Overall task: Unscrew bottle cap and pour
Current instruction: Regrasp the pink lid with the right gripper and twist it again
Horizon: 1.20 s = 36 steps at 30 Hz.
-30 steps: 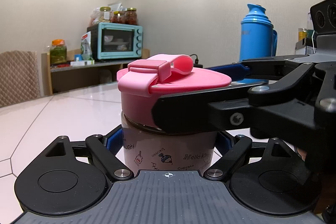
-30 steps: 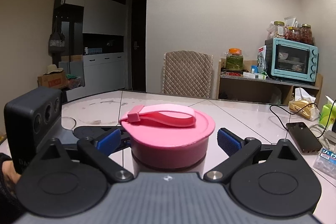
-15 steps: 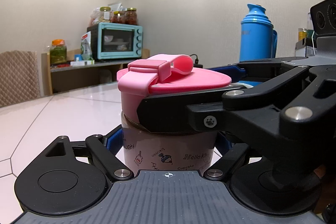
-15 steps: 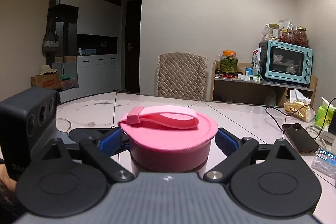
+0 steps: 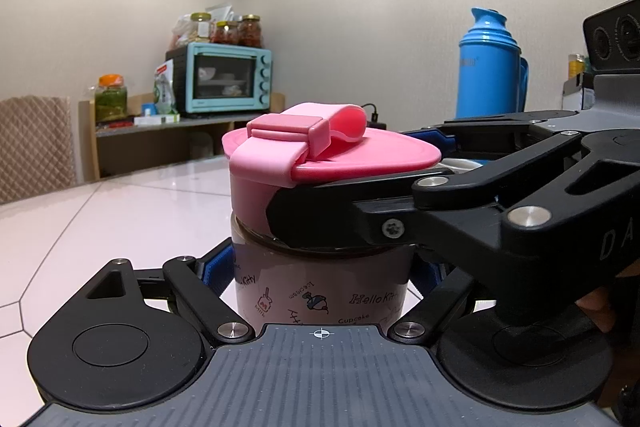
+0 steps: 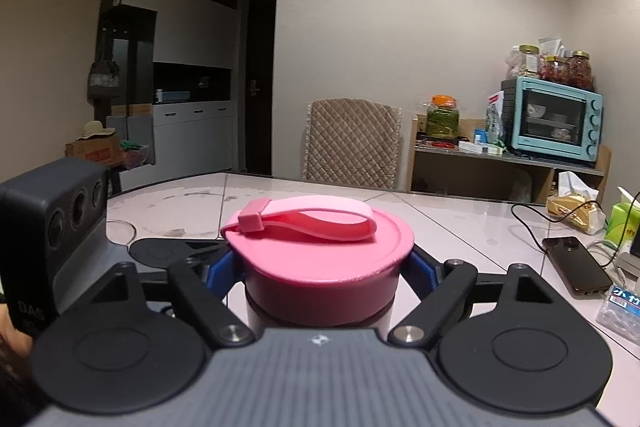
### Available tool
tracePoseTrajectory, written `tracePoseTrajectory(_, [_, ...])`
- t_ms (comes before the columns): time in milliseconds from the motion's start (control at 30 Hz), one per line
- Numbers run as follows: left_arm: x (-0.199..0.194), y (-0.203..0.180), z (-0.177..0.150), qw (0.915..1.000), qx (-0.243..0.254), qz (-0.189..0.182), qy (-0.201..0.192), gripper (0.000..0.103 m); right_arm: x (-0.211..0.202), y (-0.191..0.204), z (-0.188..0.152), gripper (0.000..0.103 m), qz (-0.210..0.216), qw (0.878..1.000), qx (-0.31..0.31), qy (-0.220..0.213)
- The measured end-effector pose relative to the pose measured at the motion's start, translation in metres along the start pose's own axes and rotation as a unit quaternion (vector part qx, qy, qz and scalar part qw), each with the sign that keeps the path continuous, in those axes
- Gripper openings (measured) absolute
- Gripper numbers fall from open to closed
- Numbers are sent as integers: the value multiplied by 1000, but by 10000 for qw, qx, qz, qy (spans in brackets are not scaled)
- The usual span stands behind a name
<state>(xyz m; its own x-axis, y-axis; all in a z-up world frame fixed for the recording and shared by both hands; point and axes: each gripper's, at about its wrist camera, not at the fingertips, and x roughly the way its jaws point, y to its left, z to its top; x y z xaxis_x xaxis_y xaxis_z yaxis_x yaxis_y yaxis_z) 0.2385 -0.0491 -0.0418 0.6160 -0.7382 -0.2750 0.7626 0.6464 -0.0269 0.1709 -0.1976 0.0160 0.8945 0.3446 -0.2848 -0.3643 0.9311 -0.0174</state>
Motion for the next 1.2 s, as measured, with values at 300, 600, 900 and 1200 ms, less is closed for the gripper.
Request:
tracePoseTrajectory(300, [0, -1, 0, 10000, -1, -1, 1, 90, 0, -20, 1, 85, 671, 9976, -189, 17])
tracePoseTrajectory(600, [0, -2, 0, 10000, -7, -3, 1, 90, 2, -35, 3, 85, 1154, 9930, -260, -40])
tracePoseTrajectory(900, [-1, -2, 0, 10000, -9, -3, 1, 90, 5, -50, 4, 85, 1615, 9866, -241, -80])
tracePoseTrajectory(1200, [0, -2, 0, 10000, -4, -3, -1, 90, 4, -54, 3, 85, 1721, 9848, -246, -58])
